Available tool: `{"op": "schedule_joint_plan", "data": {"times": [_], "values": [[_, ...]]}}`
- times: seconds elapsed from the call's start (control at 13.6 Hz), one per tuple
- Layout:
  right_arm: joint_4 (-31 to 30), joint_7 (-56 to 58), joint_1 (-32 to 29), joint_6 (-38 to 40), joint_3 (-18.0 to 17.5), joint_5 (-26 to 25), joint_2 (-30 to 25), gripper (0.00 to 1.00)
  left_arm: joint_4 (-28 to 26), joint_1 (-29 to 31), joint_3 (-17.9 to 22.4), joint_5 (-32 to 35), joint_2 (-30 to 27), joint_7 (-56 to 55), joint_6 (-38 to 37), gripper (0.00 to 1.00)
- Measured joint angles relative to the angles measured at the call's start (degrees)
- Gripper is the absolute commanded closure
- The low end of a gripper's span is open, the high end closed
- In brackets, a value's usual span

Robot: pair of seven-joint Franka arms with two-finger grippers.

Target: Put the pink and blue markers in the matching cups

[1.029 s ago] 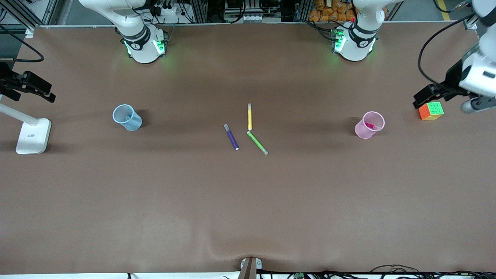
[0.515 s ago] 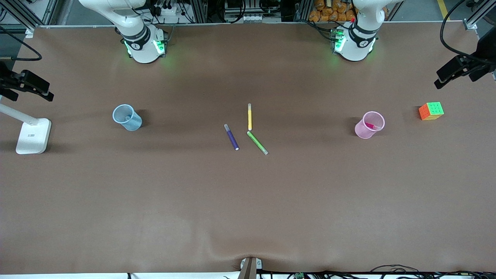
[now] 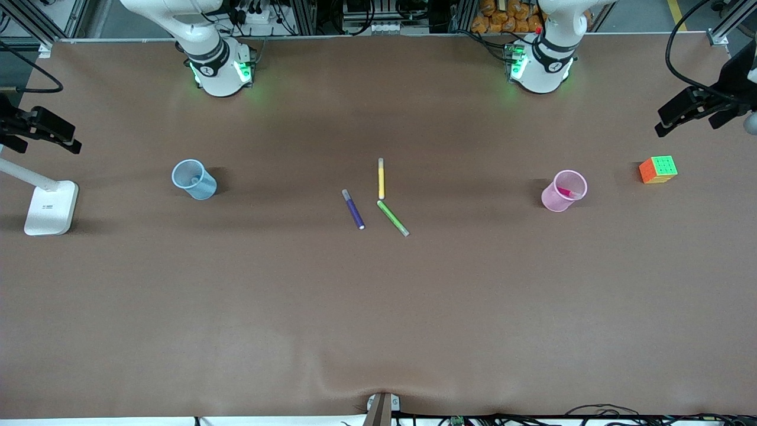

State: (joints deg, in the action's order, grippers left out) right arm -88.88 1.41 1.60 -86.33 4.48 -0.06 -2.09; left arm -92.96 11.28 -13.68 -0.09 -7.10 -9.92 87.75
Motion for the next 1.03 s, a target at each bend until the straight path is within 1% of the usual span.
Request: {"op": "schedule_joint_plan", "data": {"times": [0.07, 0.15, 0.22, 0.51, 1.03], "values": [[0.00, 0.00, -0.01, 0.00, 0.00, 0.00, 0.02, 0.00, -0.16, -4.47, 4.05, 0.00, 0.06, 0.00, -1.05, 0.00], [0.00, 0.00, -0.03, 0.01, 0.00, 0.00, 0.03, 0.00, -0.30, -7.72, 7.33, 0.00, 0.06, 0.00, -1.86, 0.00], [0.00, 0.00, -0.05, 0.01, 0.00, 0.00, 0.05, 0.00, -0.32, -9.11, 9.06, 0.00, 0.05, 0.00, -2.49, 0.00], [0.00, 0.00, -0.10, 0.01, 0.00, 0.00, 0.06, 0.00, -0.13, -9.52, 10.11, 0.00, -0.68, -0.10, -4.43, 0.00], [0.00, 0.00, -0.16, 0.01, 0.00, -0.01, 0.06, 0.00, 0.32, -9.65, 10.32, 0.73, -0.32, -0.06, -4.50, 0.00]]}}
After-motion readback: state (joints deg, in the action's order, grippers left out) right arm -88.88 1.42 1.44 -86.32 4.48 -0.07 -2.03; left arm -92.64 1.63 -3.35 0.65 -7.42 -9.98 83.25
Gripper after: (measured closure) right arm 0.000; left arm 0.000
